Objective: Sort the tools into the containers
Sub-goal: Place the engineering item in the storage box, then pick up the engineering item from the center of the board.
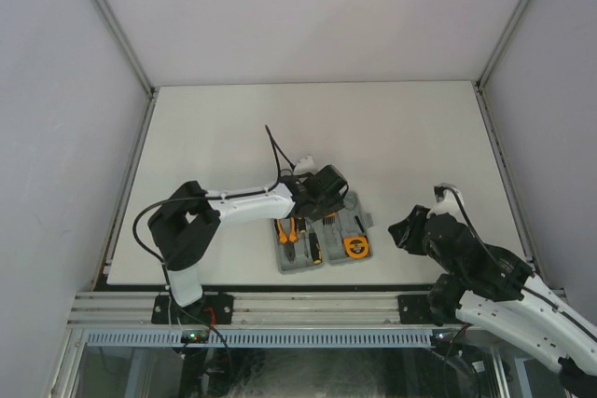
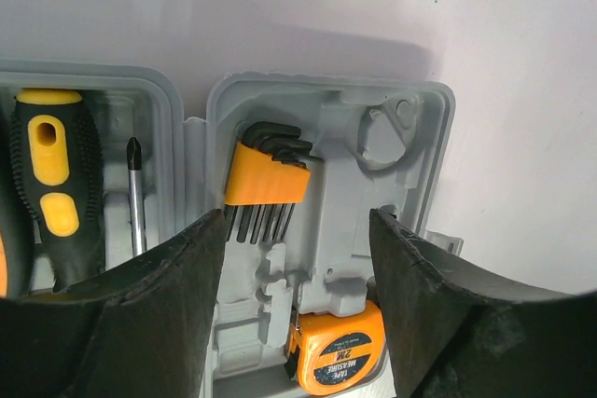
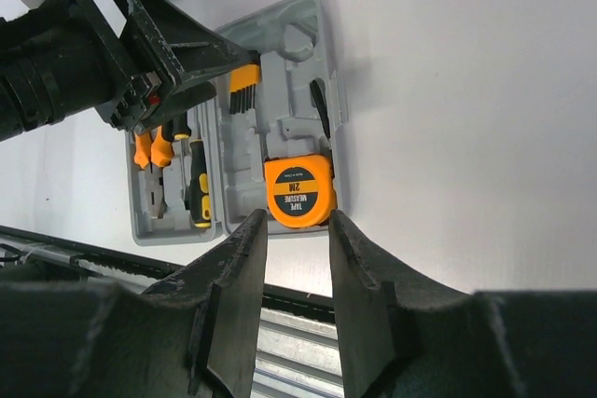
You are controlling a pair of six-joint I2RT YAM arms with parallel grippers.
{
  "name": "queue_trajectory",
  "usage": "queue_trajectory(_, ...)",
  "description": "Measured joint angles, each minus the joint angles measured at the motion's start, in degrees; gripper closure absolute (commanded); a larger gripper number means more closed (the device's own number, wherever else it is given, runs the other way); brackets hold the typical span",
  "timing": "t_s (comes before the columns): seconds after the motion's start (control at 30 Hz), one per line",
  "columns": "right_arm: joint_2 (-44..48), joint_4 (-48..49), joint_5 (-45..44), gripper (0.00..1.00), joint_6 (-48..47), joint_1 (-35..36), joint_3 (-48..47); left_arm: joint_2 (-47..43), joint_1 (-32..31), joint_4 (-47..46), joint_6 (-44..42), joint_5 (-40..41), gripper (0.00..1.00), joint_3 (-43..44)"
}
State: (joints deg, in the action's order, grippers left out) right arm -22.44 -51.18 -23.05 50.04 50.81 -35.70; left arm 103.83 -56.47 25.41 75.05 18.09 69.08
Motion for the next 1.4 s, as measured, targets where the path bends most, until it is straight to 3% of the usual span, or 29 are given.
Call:
queue_trajectory(0.3,-3.5,0.7,1.1,0.68,-1.0,0.0,0.0,-2.9,0.0,-1.2,-3.6,2.0,0.34,-1.0)
queue_trajectory(0.57,-12.3,6.4,5.7,0.68,-3.4,0.0,0.1,-16.8,1.2,-5.4,-15.2,4.0,0.36,-4.8)
queue_trajectory(0.8,-20.3,9.6,8.3,0.68,-4.7,0.0,0.1,-21.3,7.5,-4.3,-26.6,4.1,0.37,-6.8)
queue_trajectory(0.9,-20.4,10.0,8.4,0.68,-4.8,0.0,0.1,-21.7,10.4,-2.1,-30.1,4.2,0.41,-7.2)
queue_trajectory(1.0,-20.3,10.3,8.3,0.68,-4.9,-0.1,0.1,-21.7,14.2,-0.6,-32.7,4.0,0.52,-7.5)
queue_trajectory(1.2,-20.3,10.3,8.3,0.68,-4.9,-0.2,0.1,-18.9,22.8,-0.6,-37.7,2.0,0.52,-7.7)
queue_trajectory(1.4,-20.3,10.2,8.3,0.68,-4.8,-0.2,0.1,-9.0,25.3,-0.6,-41.0,-1.8,0.51,-5.9)
